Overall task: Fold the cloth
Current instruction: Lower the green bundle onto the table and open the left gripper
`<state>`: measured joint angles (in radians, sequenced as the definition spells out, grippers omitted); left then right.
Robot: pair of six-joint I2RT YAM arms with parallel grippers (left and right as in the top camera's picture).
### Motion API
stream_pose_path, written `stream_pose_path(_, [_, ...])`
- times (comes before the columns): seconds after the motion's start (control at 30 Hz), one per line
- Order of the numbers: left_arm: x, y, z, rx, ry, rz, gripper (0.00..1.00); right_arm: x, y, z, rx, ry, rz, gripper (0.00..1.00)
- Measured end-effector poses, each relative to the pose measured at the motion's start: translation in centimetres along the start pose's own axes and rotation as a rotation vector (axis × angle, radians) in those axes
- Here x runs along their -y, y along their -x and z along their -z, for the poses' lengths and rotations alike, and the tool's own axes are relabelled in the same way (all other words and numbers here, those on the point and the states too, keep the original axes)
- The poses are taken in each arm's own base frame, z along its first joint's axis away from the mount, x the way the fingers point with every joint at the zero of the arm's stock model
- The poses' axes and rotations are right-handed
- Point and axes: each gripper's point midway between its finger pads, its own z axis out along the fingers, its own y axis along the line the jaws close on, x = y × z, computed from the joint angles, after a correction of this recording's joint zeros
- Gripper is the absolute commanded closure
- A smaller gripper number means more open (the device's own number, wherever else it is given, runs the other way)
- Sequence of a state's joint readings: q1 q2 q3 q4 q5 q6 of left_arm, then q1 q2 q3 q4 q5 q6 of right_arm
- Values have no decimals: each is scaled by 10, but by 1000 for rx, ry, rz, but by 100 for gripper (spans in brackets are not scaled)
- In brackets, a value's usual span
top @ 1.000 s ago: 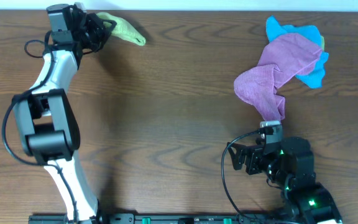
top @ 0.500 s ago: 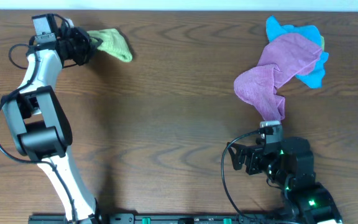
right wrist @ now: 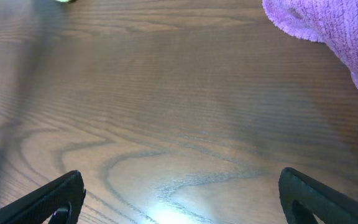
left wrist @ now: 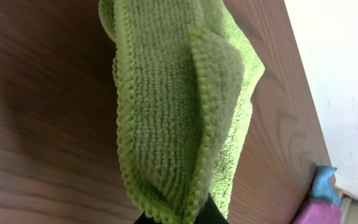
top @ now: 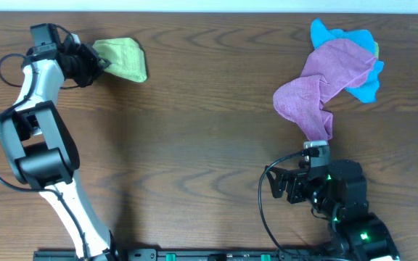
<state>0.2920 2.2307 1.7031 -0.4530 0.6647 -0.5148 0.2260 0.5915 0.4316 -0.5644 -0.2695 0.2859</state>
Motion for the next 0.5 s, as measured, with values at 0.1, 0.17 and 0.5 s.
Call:
stream_pose_path(0.1, [-8, 2, 4, 2, 18, 1, 93, 0, 0, 0, 0, 0, 0, 1])
stream_pose_path(0.17, [-13, 3, 6, 1, 30, -5, 78, 0, 0, 0, 0, 0, 0, 1])
stream_pose_path(0.5, [-20, -3, 7, -22, 55, -58, 31, 0, 0, 0, 0, 0, 0, 1])
